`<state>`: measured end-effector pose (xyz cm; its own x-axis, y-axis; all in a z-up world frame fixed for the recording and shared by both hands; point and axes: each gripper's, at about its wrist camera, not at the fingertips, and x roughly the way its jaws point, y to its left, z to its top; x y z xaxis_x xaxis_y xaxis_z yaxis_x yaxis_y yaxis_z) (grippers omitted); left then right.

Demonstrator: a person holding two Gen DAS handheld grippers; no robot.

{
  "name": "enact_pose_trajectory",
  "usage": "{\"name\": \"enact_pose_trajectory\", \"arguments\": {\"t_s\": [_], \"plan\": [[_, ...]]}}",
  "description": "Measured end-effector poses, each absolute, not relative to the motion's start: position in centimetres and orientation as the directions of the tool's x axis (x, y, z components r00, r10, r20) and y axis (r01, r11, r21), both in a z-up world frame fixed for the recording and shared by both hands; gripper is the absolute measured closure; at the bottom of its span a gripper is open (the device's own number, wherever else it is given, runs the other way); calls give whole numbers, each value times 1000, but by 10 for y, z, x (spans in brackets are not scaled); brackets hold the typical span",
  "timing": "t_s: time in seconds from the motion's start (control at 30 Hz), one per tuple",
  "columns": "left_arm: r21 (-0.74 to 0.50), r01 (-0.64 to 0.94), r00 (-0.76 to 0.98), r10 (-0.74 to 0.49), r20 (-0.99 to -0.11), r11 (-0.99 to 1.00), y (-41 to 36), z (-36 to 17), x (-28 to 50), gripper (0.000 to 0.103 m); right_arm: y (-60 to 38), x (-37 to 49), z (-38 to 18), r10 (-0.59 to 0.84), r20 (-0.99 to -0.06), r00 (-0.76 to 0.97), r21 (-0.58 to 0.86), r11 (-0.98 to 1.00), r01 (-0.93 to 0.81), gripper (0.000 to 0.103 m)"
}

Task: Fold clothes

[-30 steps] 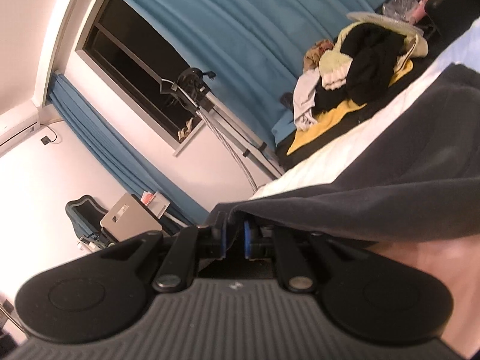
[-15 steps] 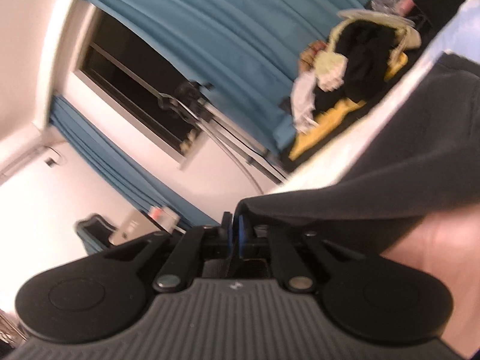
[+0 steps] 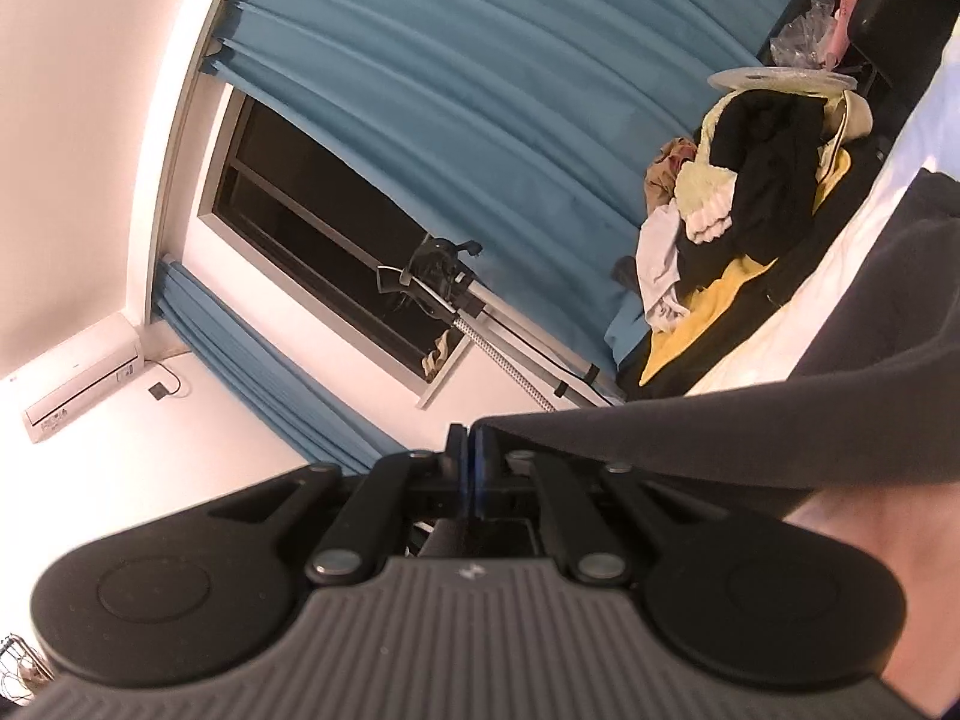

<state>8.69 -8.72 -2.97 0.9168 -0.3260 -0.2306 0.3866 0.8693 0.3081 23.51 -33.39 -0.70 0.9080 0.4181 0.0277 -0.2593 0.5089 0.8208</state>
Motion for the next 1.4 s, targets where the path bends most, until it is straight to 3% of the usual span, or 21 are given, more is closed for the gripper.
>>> {"name": "enact_pose_trajectory", "arguments": {"t_s": [0.03, 0.1, 0.2, 0.27, 0.3, 0.37, 0.5, 0.6, 0.67, 0.8, 0.93, 1.03, 1.07, 1.1, 1.2, 1.4], "plan": [[334, 394, 911, -314, -268, 857, -96, -37, 93, 16, -334, 235, -6, 420, 27, 907, 817, 514, -262, 100], [404, 408, 889, -256, -381, 819, -112, -56, 116, 29, -332, 235, -4, 422, 27, 906, 812, 519, -266, 100], [431, 396, 839, -129, -528, 811, -125, -87, 149, 30, -330, 232, -5, 424, 24, 905, 808, 525, -267, 100], [454, 376, 843, -95, -530, 808, -125, -100, 162, 35, -330, 231, -6, 425, 22, 905, 812, 521, -264, 100], [461, 363, 847, -82, -525, 810, -125, -100, 164, 60, -328, 231, -8, 426, 17, 905, 813, 520, -260, 100], [454, 337, 861, -75, -502, 825, -124, -94, 162, 85, -324, 230, -12, 429, -8, 903, 807, 536, -248, 100], [359, 318, 889, -145, -434, 878, -107, -62, 145, 92, -317, 229, -17, 423, -49, 905, 793, 567, -221, 100], [230, 364, 872, -243, -426, 903, -83, -32, 126, 92, -318, 223, -9, 398, -2, 917, 779, 576, -248, 101], [177, 410, 846, -300, -441, 895, -71, -19, 114, 92, -320, 219, 1, 383, 36, 923, 766, 582, -272, 101], [180, 552, 728, -365, -581, 814, -58, -28, 87, 92, -317, 217, 19, 371, 67, 926, 731, 614, -299, 102], [228, 570, 706, -328, -628, 790, -71, -43, 87, 86, -314, 219, 15, 356, 25, 934, 720, 642, -264, 101], [253, 554, 751, -344, -564, 793, -83, -37, 92, 49, -317, 219, 2, 352, -11, 936, 747, 625, -226, 101], [261, 549, 770, -359, -527, 794, -86, -33, 92, 28, -318, 219, -1, 352, -19, 936, 756, 618, -217, 101], [270, 551, 784, -379, -492, 790, -89, -30, 91, 21, -318, 219, -2, 353, -22, 935, 758, 616, -214, 101], [292, 550, 811, -417, -410, 782, -101, -27, 94, 21, -315, 217, -1, 358, -26, 933, 757, 617, -216, 101], [387, 462, 834, -243, -495, 798, -152, -61, 155, 21, -308, 215, -1, 362, -42, 931, 733, 645, -217, 101]]}}
